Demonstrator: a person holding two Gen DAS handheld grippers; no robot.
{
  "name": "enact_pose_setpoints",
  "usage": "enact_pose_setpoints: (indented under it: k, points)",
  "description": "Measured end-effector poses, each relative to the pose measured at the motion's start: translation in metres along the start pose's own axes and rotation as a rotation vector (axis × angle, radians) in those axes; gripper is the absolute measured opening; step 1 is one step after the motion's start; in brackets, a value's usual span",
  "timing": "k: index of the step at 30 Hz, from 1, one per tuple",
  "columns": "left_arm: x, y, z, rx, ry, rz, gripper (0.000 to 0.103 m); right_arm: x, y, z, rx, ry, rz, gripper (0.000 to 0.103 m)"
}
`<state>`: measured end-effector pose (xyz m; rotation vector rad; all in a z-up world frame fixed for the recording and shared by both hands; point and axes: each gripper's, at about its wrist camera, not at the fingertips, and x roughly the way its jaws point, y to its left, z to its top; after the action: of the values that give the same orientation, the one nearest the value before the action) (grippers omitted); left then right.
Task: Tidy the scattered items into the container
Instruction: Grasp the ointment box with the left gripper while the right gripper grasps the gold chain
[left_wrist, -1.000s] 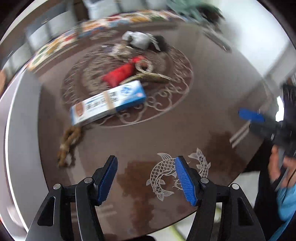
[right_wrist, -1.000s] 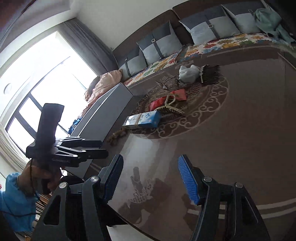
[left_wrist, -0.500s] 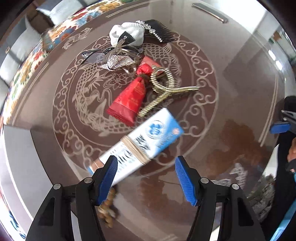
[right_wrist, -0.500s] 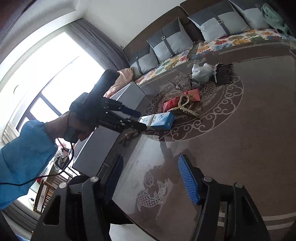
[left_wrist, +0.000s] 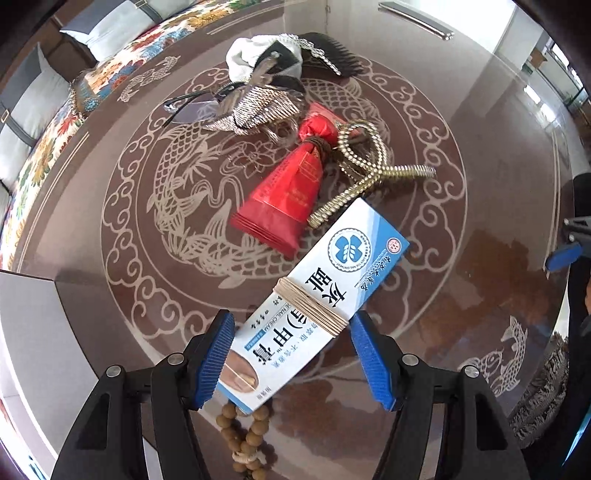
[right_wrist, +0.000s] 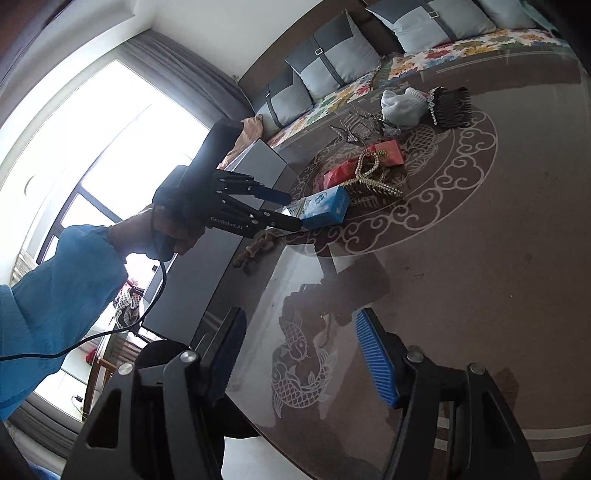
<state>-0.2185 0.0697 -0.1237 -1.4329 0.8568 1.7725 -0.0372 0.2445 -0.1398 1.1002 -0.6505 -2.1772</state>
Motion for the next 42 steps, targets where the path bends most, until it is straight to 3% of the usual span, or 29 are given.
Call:
enact_pose_setpoints:
  k: [3, 7, 11, 13, 16, 18, 20, 27, 30, 34, 38, 42]
  points:
    - [0.001, 0.0, 0.003, 0.003, -0.008, 0.01, 0.065, 0.005, -0.002, -0.002, 0.012, 0.017, 0.002, 0.063]
    - [0.021, 0.003, 0.001, 0.004, 0.082, 0.012, 0.076, 0.006, -0.003, -0.003, 0.013, 0.021, -0.004, 0.063]
    - [0.012, 0.012, -0.006, -0.123, 0.094, -0.153, 0.077, 0.003, -0.003, -0.003, 0.01, 0.013, -0.012, 0.063]
    - [0.007, 0.007, -0.012, -0.158, 0.103, -0.201, 0.077, 0.003, -0.005, -0.001, 0.018, 0.013, -0.021, 0.063]
    - [0.002, -0.008, -0.02, -0.167, 0.124, -0.18, 0.074, 0.003, -0.009, 0.001, 0.038, 0.015, -0.044, 0.063]
    - [-0.002, -0.021, -0.026, -0.175, 0.13, -0.164, 0.065, 0.002, -0.01, 0.002, 0.048, 0.013, -0.055, 0.063]
    - [-0.008, -0.031, -0.033, -0.213, 0.109, -0.135, 0.046, 0.0, -0.012, 0.003, 0.057, 0.02, -0.071, 0.063]
    - [-0.022, -0.036, -0.067, -0.478, -0.008, -0.128, 0.043, -0.01, -0.015, 0.014, 0.054, -0.021, -0.151, 0.063]
    - [-0.026, -0.037, -0.076, -0.544, -0.041, -0.124, 0.043, -0.002, -0.008, 0.034, -0.016, -0.018, -0.153, 0.063]
    - [-0.027, -0.042, -0.083, -0.576, -0.051, -0.104, 0.043, 0.035, 0.01, 0.078, -0.269, 0.049, -0.251, 0.063]
    - [-0.026, -0.041, -0.095, -0.625, -0.076, -0.123, 0.043, 0.081, -0.004, 0.115, -0.294, 0.18, -0.259, 0.062]
    - [-0.027, -0.041, -0.101, -0.639, -0.085, -0.118, 0.043, 0.111, -0.011, 0.13, -0.324, 0.261, -0.291, 0.061]
